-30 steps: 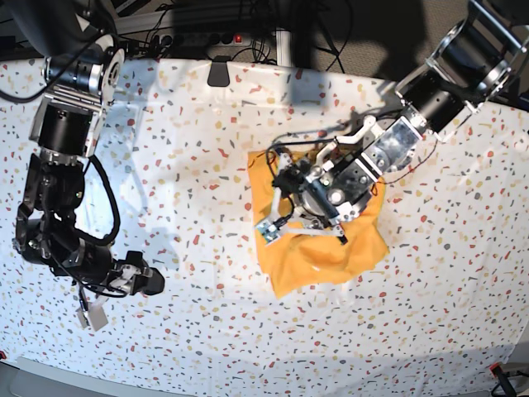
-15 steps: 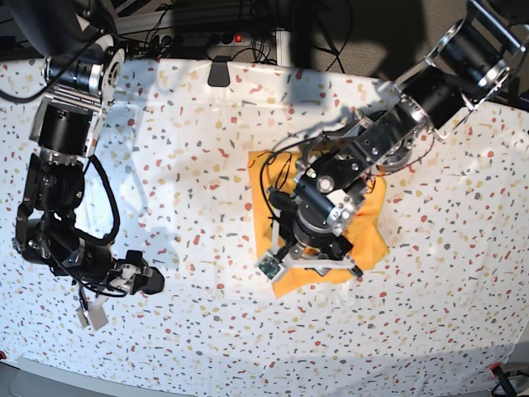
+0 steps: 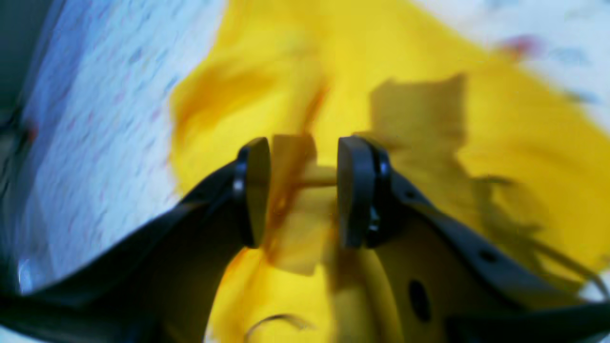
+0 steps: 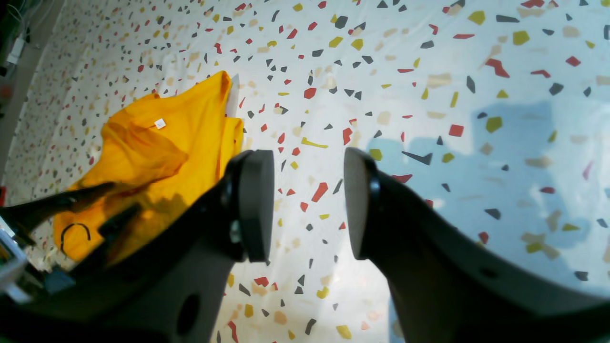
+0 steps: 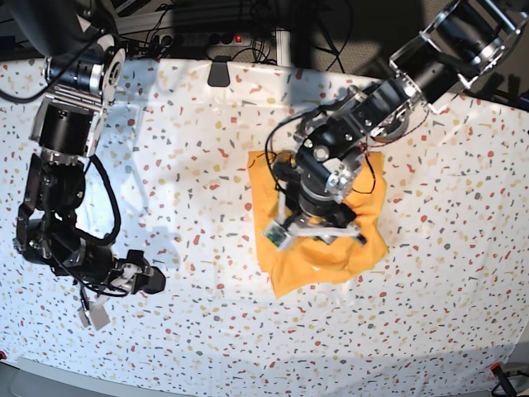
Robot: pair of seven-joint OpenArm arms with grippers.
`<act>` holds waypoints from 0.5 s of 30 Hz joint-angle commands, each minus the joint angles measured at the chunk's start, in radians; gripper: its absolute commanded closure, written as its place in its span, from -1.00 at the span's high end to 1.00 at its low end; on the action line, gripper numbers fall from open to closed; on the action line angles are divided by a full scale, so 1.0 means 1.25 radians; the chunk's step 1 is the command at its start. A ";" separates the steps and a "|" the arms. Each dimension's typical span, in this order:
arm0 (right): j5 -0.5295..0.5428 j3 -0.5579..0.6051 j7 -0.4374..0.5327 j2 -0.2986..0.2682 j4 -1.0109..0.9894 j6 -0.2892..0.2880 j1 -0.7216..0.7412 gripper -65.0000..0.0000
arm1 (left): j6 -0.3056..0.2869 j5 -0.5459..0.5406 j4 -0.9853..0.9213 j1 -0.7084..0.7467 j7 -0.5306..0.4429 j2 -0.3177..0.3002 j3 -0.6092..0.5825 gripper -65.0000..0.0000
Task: Fold the T-shirt properly
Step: 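Lower the bundle and press it flat with the left gripper, then tug the bundle's edge with the left gripper to square it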
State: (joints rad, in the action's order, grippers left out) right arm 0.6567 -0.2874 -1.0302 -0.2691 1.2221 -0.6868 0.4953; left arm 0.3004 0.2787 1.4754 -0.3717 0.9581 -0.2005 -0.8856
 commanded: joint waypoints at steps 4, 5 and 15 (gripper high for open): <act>0.020 -0.001 0.015 -0.009 0.013 -0.009 0.027 -0.25 | 0.044 0.064 0.014 -0.038 0.013 0.004 0.006 -0.29; 0.020 -0.001 0.015 -0.008 0.013 -0.009 0.027 -0.25 | 0.044 0.060 0.013 -0.035 0.013 0.005 0.006 -0.29; 0.020 -0.001 0.015 -0.008 0.013 -0.009 0.027 -0.25 | -0.052 -0.081 0.006 -0.033 -0.107 0.005 0.006 -0.29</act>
State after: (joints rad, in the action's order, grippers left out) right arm 0.6575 -0.2874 -1.0302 -0.2684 1.2221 -0.6872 0.4957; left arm 0.2279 0.1596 1.4731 -0.3882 0.8360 -0.1989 -0.8845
